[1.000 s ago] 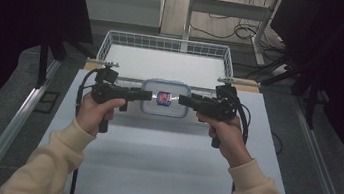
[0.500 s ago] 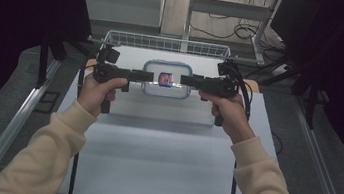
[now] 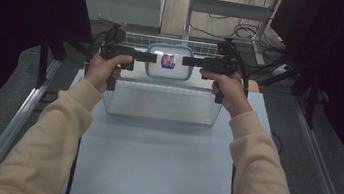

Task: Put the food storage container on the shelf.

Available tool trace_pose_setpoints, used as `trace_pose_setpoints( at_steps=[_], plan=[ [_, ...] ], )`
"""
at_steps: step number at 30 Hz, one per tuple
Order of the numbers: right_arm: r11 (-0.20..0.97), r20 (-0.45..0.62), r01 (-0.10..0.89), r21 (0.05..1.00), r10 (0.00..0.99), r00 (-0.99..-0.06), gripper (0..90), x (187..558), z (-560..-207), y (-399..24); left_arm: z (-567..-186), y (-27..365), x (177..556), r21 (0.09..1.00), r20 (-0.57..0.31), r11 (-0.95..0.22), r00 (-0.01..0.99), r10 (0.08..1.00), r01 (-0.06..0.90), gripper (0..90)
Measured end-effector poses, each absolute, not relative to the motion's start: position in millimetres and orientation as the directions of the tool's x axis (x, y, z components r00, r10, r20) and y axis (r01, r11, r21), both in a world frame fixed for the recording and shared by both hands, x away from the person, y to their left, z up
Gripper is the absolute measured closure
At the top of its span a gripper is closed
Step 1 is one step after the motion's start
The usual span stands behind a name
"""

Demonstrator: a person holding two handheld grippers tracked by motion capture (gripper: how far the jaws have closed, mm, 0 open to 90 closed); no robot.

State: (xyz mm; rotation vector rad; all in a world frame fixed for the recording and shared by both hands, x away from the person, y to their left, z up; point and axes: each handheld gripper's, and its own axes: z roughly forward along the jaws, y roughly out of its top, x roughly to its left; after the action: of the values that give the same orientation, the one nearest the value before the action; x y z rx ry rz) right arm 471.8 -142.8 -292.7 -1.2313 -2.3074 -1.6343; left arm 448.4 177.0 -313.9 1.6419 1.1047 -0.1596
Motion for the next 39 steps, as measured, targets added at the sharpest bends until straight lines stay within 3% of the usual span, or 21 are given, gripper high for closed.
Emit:
trace_pose_setpoints(
  at_steps=[12,28,37,39],
  plan=[
    [0.118,0.527,0.695,0.709,0.567,-0.633,49.6,506.6,-314.2,-141.6,-332.5,176.1,475.4,0.640,-0.649,0.067,0.492,0.580,0.766,50.2],
    [-0.040,0.701,0.842,0.539,0.575,-0.422,47.4,532.3,-328.1,-141.4,-352.3,184.7,501.5,0.510,-0.790,0.183,0.373,0.487,0.841,48.2],
    [-0.102,0.719,0.845,0.525,0.584,-0.377,45.8,533.2,-332.9,-139.1,-355.5,182.0,503.7,0.508,-0.790,0.194,0.365,0.493,0.839,43.0],
    [-0.101,0.705,0.834,0.542,0.595,-0.386,41.1,531.2,-332.9,-136.4,-353.1,180.8,501.7,0.530,-0.767,0.189,0.372,0.523,0.826,41.9]
  ],
)
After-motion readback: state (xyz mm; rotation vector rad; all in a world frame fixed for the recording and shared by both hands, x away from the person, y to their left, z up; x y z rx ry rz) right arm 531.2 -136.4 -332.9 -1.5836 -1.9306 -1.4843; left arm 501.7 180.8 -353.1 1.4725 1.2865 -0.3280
